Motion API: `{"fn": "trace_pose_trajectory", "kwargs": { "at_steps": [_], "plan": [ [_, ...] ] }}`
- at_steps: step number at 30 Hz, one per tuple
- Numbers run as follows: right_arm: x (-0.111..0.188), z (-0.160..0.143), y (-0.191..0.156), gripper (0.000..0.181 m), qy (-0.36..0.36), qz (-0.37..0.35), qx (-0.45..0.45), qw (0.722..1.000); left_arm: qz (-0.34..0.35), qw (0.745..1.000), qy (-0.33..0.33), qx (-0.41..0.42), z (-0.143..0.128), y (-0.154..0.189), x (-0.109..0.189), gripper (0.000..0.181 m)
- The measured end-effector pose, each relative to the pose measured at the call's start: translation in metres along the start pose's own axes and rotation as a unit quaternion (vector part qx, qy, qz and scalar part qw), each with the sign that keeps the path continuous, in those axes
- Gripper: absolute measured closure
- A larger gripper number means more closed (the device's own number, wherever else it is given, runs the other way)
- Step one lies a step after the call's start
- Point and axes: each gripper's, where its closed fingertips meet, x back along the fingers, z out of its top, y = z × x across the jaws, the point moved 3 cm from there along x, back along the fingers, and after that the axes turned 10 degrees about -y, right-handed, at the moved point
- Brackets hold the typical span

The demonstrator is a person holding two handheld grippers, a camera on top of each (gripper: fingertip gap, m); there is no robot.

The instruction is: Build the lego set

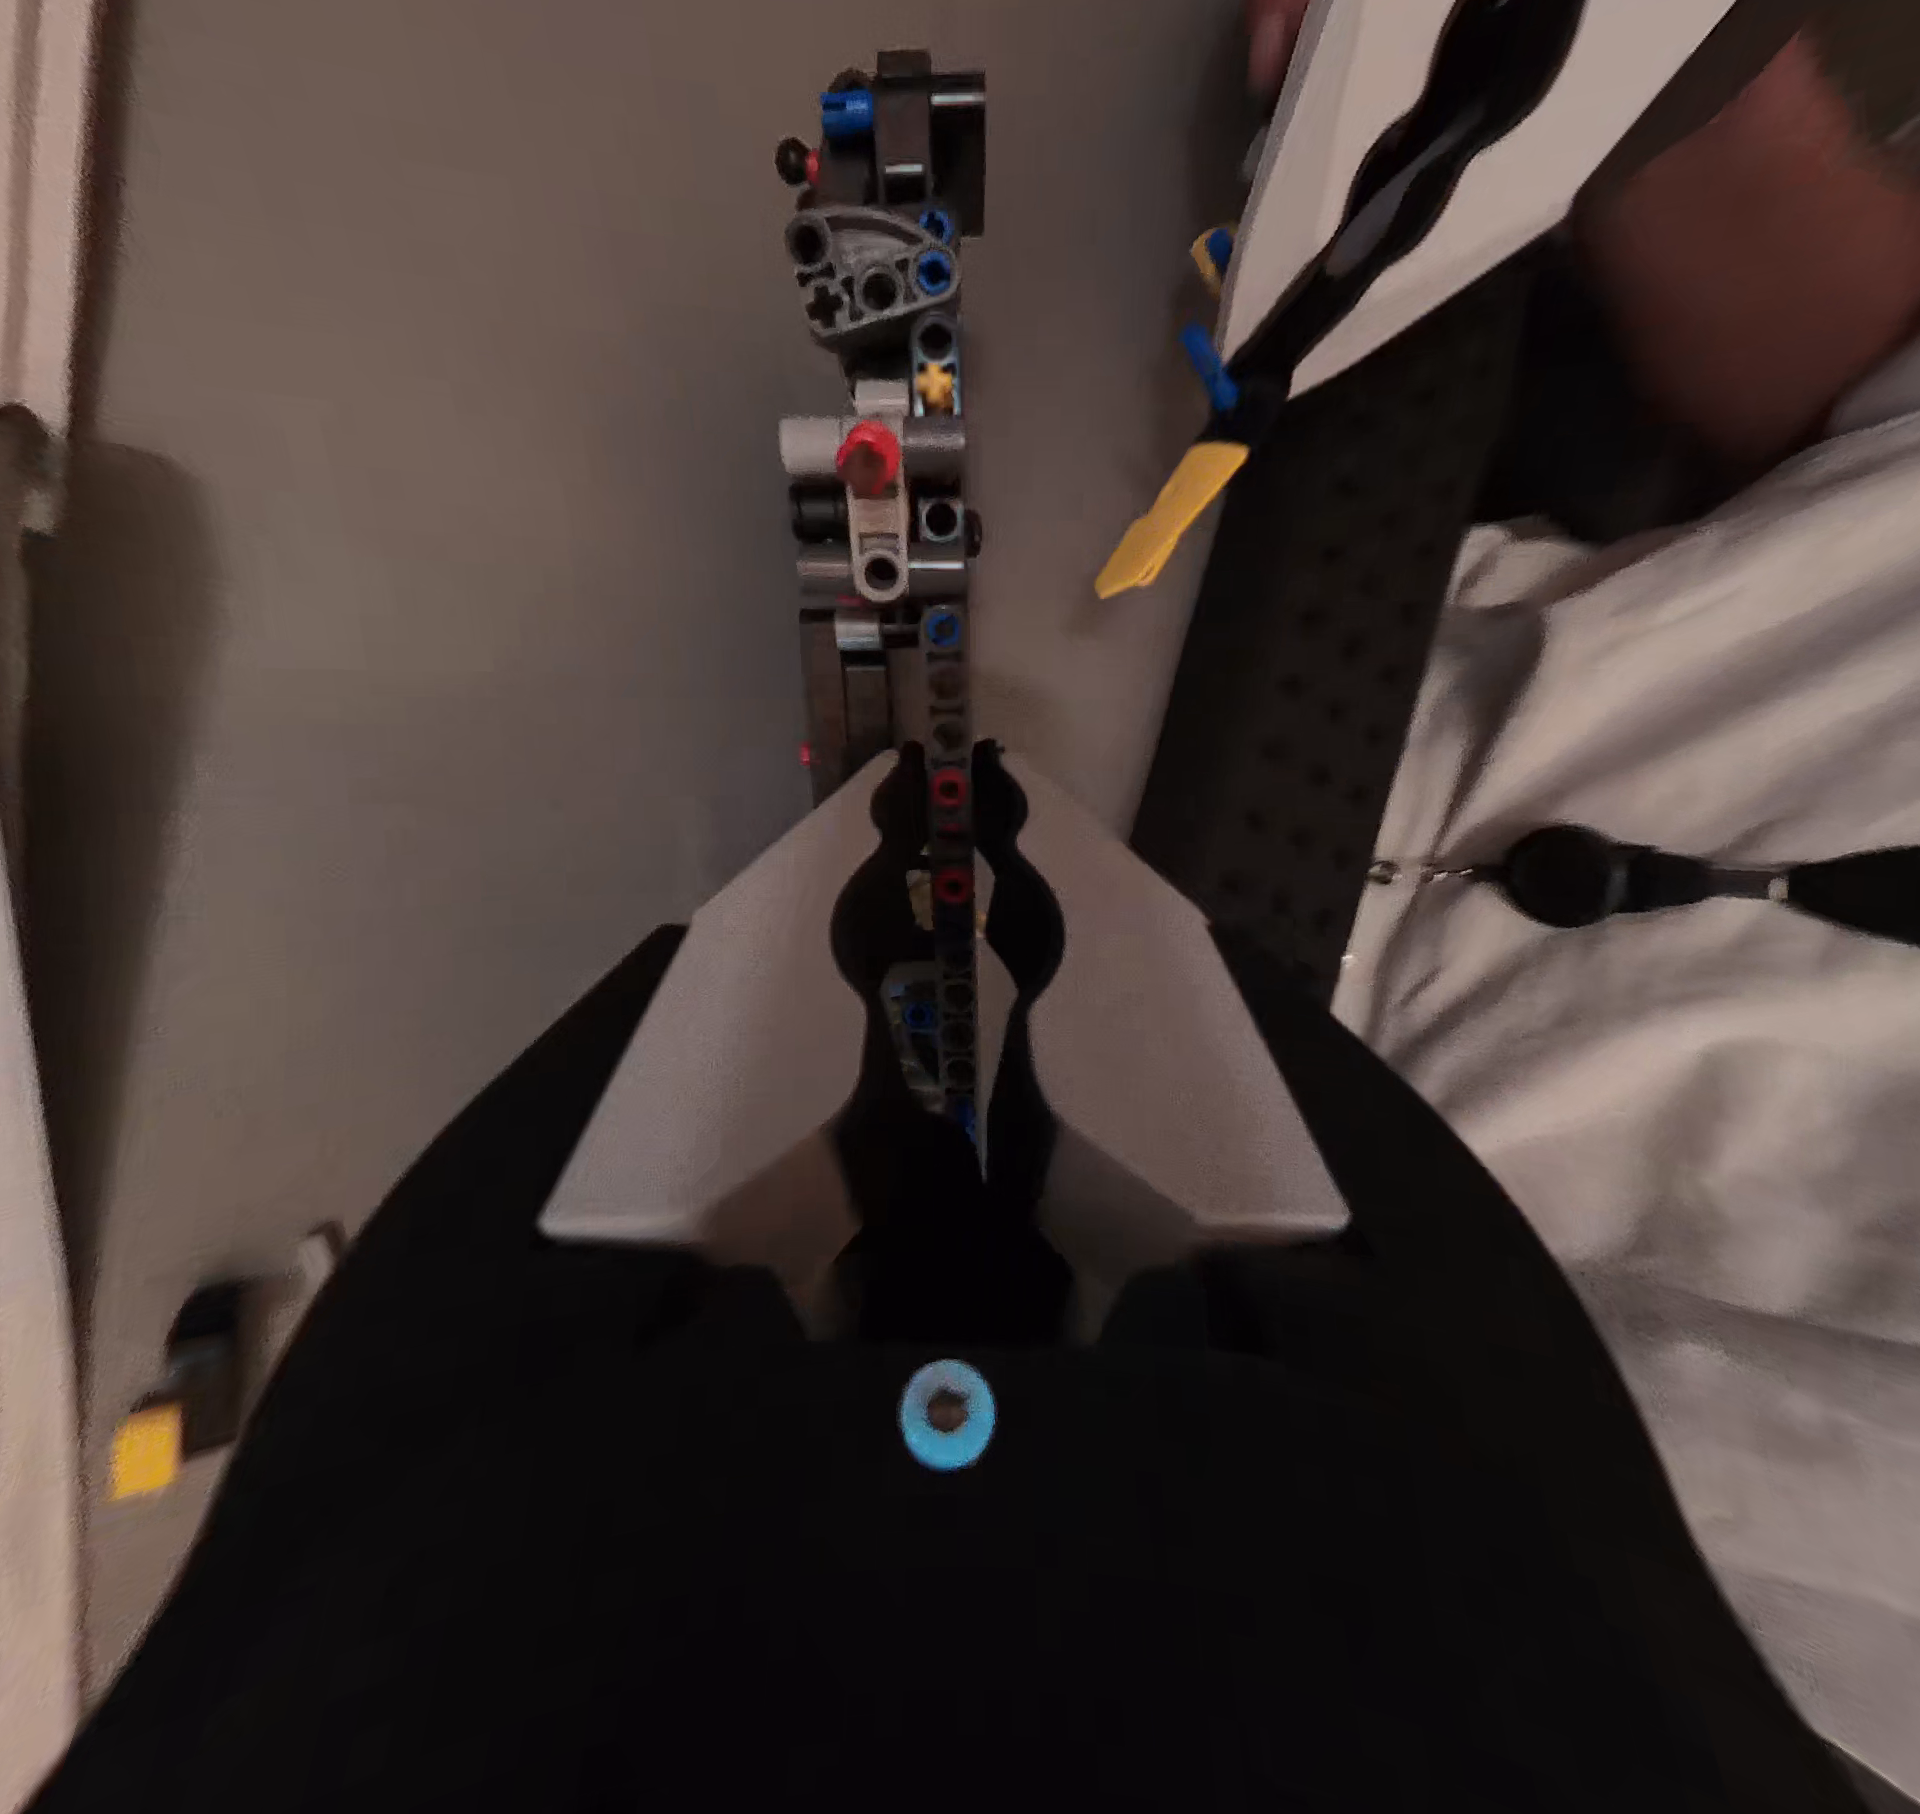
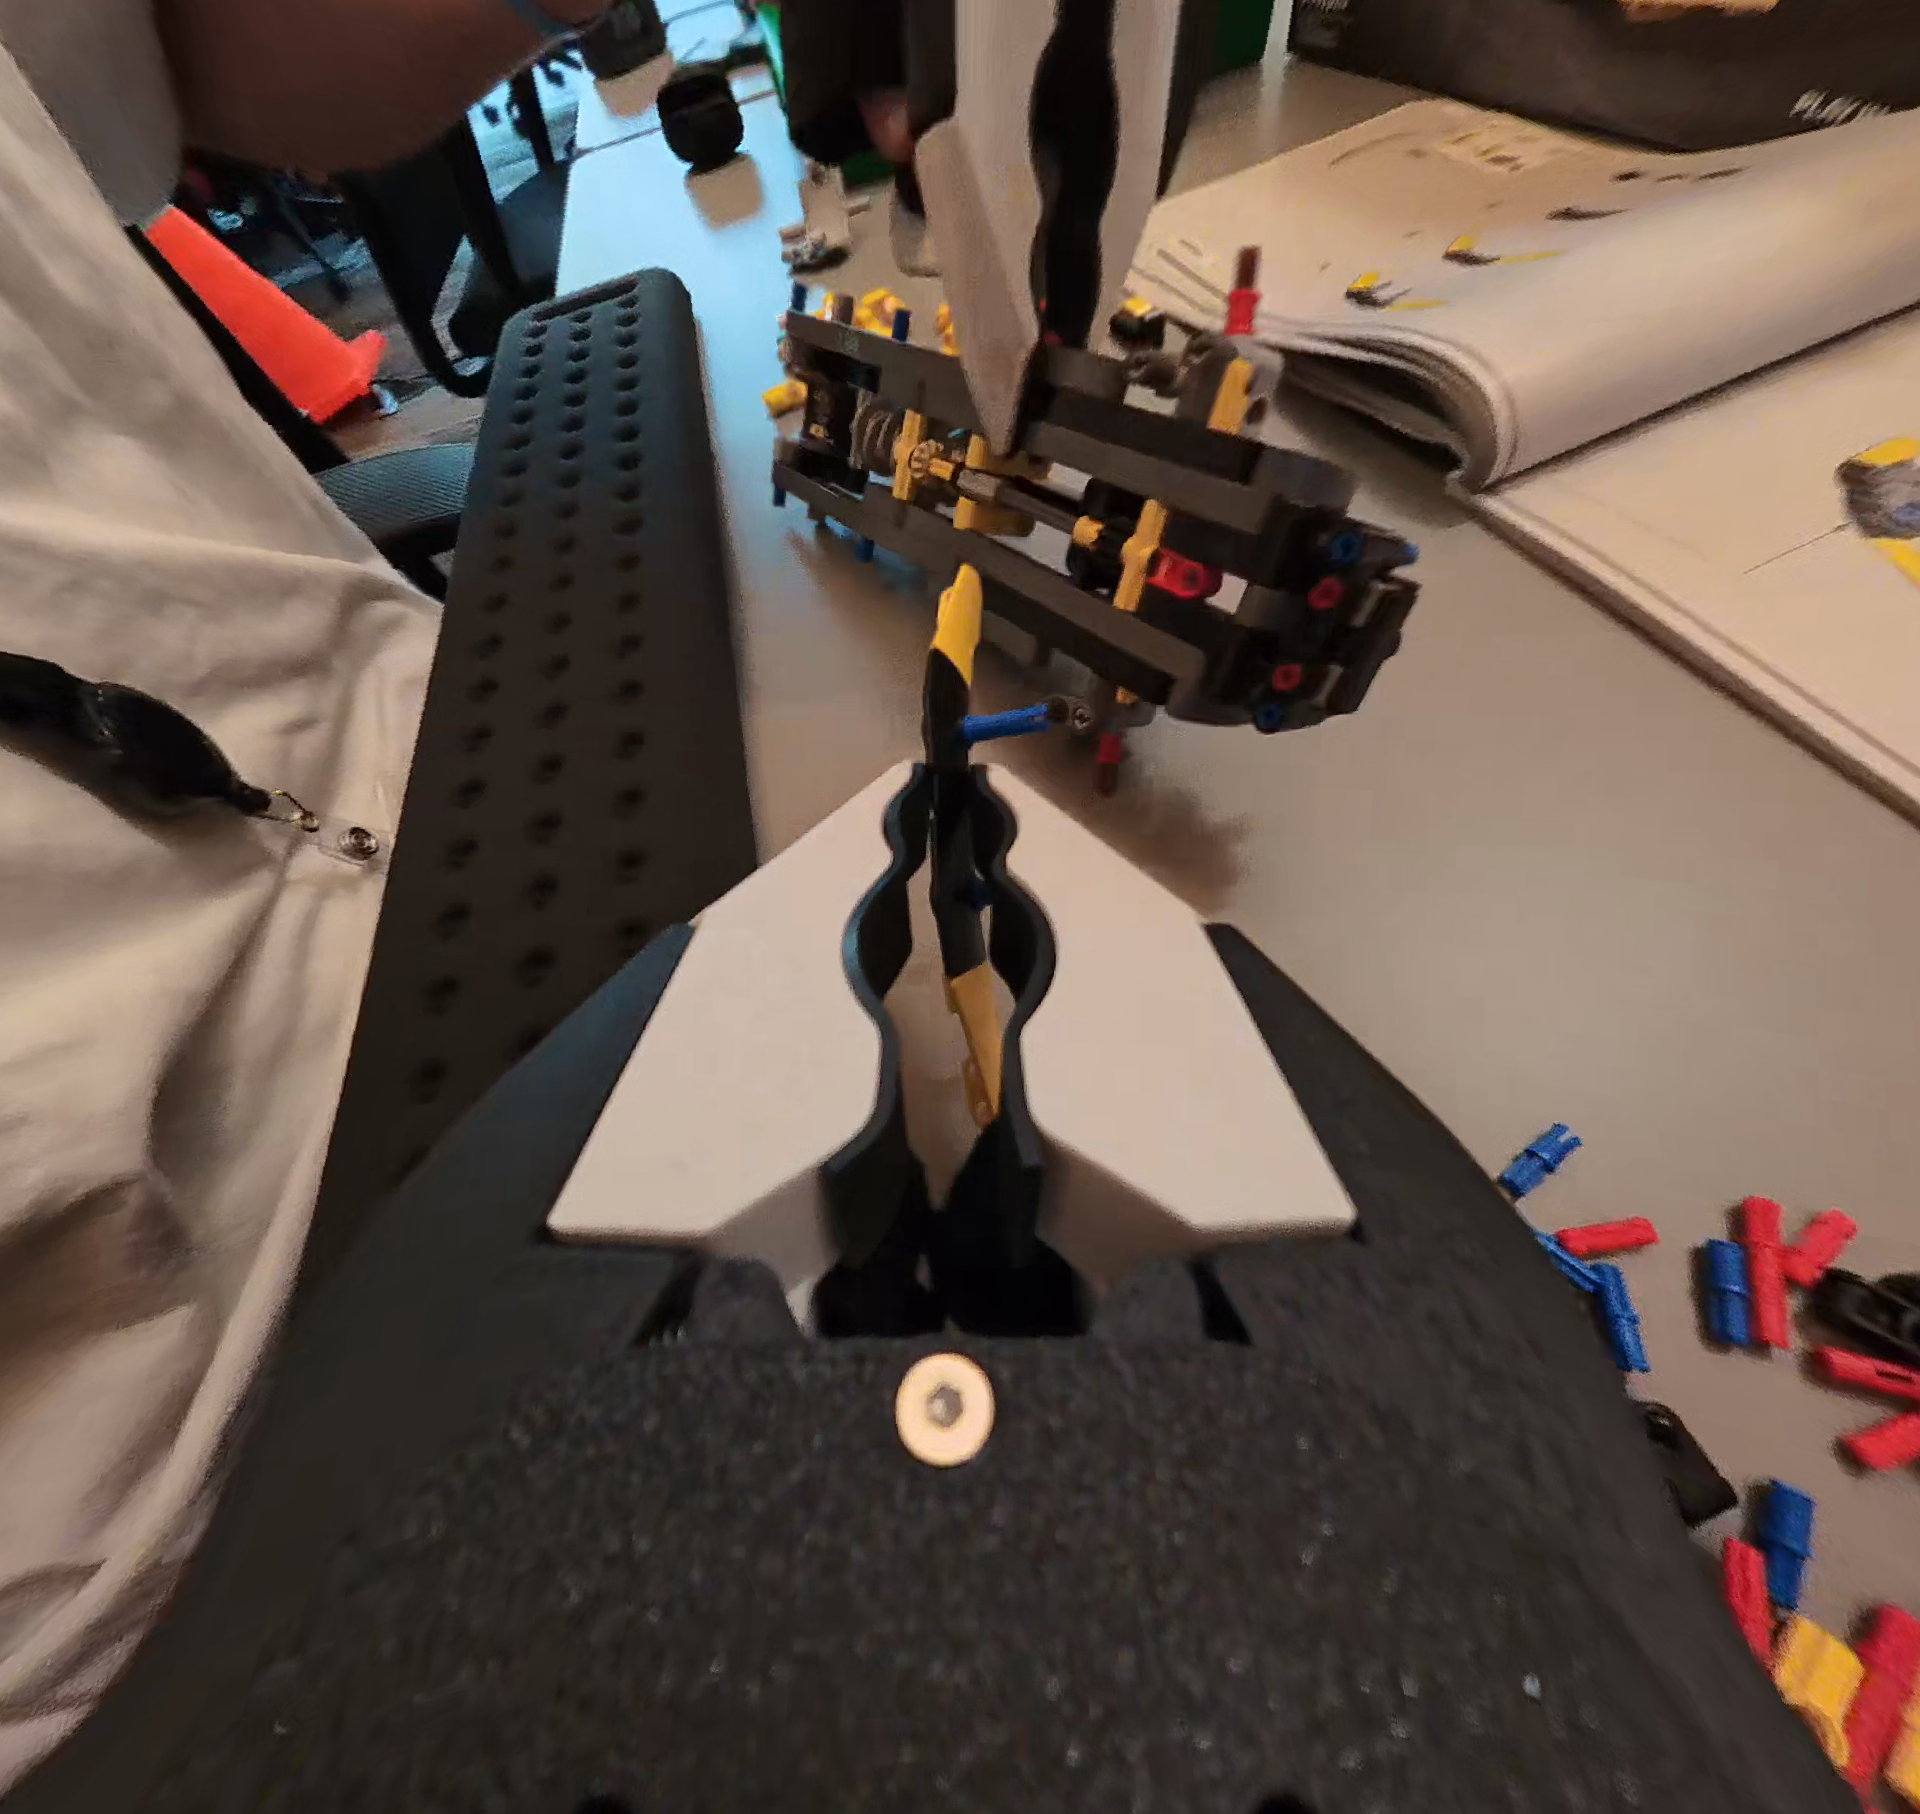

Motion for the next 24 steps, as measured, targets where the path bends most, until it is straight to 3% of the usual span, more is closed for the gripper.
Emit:
{"fn": "trace_pose_trajectory", "kwargs": {
  "at_steps": [4, 8, 16, 24],
  "plan": [
    [0.003, 0.0, -0.005, 0.175, 0.014, -0.004, 0.011, 1.0, 0.119, 0.991, -0.033, -0.047, -0.007, 0.01, 0.003, 0.175],
    [0.001, -0.003, -0.007, 0.175, 0.008, 0.002, 0.016, 1.0, 0.177, 0.98, -0.035, -0.084, -0.013, 0.018, 0.001, 0.175],
    [-0.01, -0.012, -0.014, 0.175, -0.036, 0.004, 0.041, 0.999, 0.22, 0.968, -0.045, -0.116, -0.017, 0.023, -0.008, 0.175],
    [-0.008, -0.011, -0.019, 0.175, -0.022, 0.034, 0.028, 0.999, 0.237, 0.963, -0.05, -0.116, -0.012, 0.024, -0.021, 0.175]
  ]
}}
